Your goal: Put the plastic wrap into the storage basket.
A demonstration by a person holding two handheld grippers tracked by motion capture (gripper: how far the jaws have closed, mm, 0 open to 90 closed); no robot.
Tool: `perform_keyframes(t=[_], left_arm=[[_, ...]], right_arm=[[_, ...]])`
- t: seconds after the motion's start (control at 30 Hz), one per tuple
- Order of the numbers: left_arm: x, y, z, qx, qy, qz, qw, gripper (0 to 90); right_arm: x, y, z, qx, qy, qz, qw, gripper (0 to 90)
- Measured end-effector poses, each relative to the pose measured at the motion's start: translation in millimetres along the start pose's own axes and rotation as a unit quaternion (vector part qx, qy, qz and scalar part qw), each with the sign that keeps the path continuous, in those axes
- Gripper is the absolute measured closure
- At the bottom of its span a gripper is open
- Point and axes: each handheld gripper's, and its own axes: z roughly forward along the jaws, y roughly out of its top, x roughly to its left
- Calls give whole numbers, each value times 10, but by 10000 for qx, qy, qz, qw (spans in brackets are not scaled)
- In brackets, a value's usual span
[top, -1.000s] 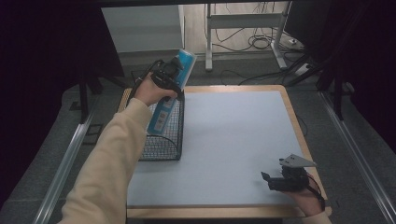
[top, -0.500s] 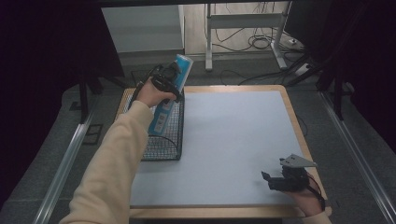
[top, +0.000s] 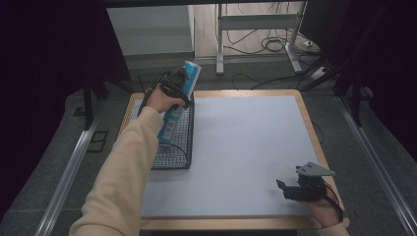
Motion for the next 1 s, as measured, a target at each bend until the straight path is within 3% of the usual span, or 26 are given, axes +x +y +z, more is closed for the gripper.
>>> perform_keyframes(t=[0.27, 0.6, 0.7, 0.87, 1.0], left_arm=[[55, 97, 215, -140, 73, -270, 9995, 319], [136, 158, 383, 120, 221, -306, 9992, 318], [140, 134, 454, 278, 277, -208, 9990, 315], [143, 109, 444, 156, 266, -185, 9994, 315], [119, 105, 431, 85, 381, -86, 9992, 295]], right_arm=[[12, 1, -4, -6, -9, -20, 10000, 129], [0, -7, 2, 0, -14, -19, 10000, 129], [7, -10, 2, 11, -3, -38, 10000, 129], [18, -8, 4, 30, 13, -50, 10000, 129], [30, -8, 13, 55, 33, -73, 10000, 129]])
